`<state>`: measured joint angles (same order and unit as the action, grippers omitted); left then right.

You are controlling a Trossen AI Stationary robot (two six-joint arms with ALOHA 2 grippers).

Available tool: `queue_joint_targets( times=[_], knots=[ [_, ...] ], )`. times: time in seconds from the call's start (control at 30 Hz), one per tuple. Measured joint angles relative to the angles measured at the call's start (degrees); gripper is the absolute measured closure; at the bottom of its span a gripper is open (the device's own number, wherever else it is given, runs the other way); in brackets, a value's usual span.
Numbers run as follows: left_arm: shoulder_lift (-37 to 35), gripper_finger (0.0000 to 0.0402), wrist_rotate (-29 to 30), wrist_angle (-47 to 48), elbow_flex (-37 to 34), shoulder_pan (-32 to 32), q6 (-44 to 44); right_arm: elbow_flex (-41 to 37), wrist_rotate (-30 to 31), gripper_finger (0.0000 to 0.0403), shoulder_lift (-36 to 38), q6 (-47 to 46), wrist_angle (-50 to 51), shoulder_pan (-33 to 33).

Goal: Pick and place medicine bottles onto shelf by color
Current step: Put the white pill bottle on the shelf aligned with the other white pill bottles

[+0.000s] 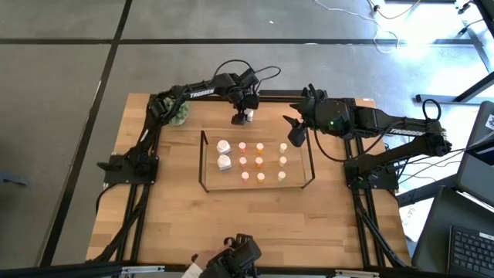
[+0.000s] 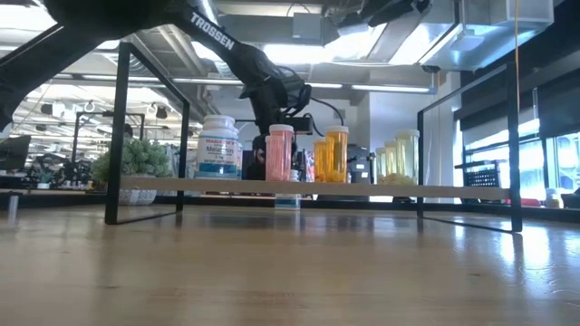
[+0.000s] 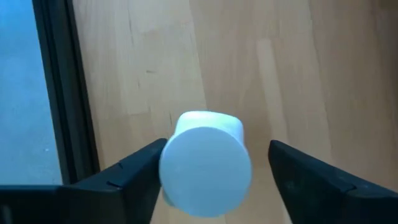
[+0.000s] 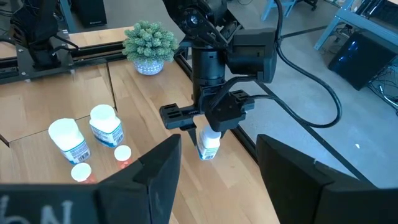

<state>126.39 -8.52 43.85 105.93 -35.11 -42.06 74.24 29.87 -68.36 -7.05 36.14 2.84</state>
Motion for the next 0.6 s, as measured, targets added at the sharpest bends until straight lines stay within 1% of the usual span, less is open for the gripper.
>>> queue_joint_targets(
  times=[0.23,0.37,0.5,0.6],
  knots=[
    [0.0,0.0205,-0.16,0.03,0.0,0.0,3.01,0.0,-0.02,0.0192,0.0,0.0,0.0,0.01],
    [-0.02,0.0242,-0.15,0.41,0.0,0.0,3.14,0.0,-0.01,0.0192,0.0,0.0,0.0,0.01],
    [-0.14,0.0248,-0.15,0.83,0.0,-0.01,5.02,0.0,-0.01,0.0192,0.0,0.0,0.0,0.01],
    [-0.71,0.0248,0.01,3.11,0.0,-0.18,5.55,0.0,-0.02,0.0192,0.0,0.0,0.0,0.01]
  ],
)
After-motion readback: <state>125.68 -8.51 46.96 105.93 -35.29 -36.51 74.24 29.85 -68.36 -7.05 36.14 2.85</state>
